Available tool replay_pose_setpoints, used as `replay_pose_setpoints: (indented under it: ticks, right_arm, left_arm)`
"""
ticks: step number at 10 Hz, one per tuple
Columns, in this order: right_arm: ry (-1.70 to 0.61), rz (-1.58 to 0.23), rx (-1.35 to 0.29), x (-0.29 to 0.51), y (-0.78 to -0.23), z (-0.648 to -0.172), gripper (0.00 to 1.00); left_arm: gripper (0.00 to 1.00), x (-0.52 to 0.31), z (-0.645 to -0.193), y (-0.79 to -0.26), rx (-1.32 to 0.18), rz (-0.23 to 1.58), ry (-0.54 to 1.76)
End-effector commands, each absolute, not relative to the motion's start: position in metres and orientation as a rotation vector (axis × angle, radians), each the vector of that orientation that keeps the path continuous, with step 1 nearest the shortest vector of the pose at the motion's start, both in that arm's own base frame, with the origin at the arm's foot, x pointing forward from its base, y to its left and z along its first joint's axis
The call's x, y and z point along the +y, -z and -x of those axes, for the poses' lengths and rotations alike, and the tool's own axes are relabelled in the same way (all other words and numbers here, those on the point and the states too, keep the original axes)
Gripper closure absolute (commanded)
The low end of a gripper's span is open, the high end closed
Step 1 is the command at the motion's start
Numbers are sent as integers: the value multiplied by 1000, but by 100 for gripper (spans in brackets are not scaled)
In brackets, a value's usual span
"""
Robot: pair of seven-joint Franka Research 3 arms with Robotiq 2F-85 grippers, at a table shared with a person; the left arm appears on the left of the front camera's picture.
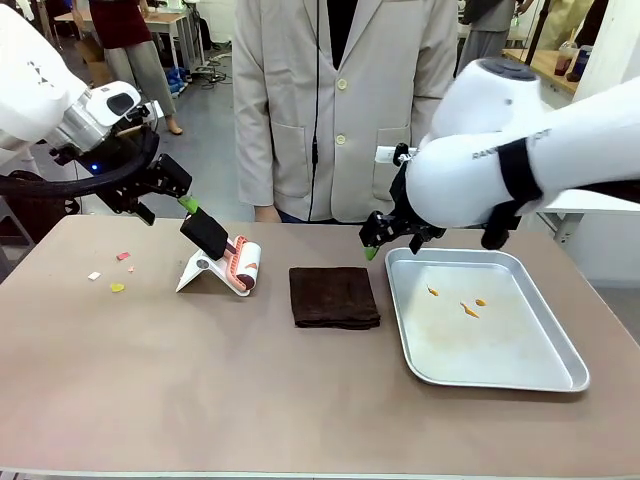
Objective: Clean the surface of the table.
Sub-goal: Hold the Lint Roller with your left hand and the towel with your right hand.
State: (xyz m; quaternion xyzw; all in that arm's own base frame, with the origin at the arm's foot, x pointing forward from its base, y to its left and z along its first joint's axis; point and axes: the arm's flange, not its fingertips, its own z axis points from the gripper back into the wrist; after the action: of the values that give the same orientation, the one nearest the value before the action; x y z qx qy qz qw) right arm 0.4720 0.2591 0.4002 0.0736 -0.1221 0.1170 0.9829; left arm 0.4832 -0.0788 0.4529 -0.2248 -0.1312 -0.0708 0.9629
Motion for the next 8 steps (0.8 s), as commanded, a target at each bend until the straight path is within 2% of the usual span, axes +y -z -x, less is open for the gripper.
replay_pose_setpoints:
  ticks: [1,4,8]
  right_arm:
    - [-113,-138,-162,298,-388,-513,0]
    - [-44,-54,-82,317,-349,-529,0]
    - [9,8,-40,324,-320,-515,0]
  left_arm:
    - [0,-80,-495,-449,-231,485,94]
    - [0,-88,-516,-430,-233,528,75]
    - [0,-103,-529,-420,-207,525,93]
